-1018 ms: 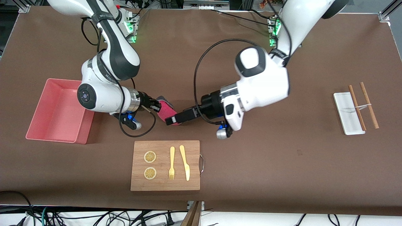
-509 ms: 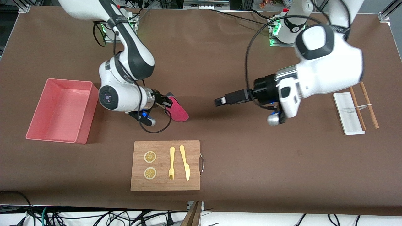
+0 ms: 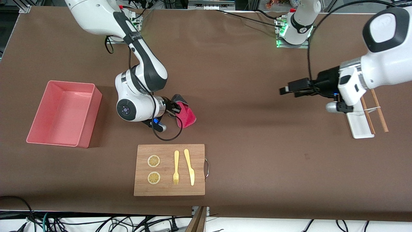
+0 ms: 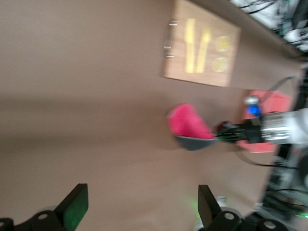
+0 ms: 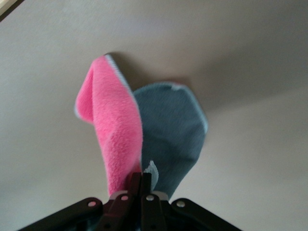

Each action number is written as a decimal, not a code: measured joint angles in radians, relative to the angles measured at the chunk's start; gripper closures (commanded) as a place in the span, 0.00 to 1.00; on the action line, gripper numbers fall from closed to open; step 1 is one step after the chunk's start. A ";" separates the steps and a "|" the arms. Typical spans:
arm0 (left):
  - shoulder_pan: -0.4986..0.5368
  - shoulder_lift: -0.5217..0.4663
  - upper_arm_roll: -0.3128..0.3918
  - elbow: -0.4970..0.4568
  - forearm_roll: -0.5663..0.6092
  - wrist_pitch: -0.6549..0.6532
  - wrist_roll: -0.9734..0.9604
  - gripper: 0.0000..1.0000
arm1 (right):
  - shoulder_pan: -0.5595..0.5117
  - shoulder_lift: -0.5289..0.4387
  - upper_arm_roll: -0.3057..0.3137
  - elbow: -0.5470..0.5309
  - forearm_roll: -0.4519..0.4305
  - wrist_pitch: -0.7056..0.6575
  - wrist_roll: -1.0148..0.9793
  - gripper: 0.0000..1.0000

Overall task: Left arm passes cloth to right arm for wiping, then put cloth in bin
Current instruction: 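Open the left gripper and withdraw it while the right gripper holds cloth, then wipe the table surface with the cloth held in the right gripper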

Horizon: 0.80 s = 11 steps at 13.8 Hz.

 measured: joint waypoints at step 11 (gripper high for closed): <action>0.024 -0.085 -0.013 -0.003 0.615 -0.023 0.016 0.00 | -0.125 0.020 -0.123 -0.001 -0.268 -0.126 -0.428 1.00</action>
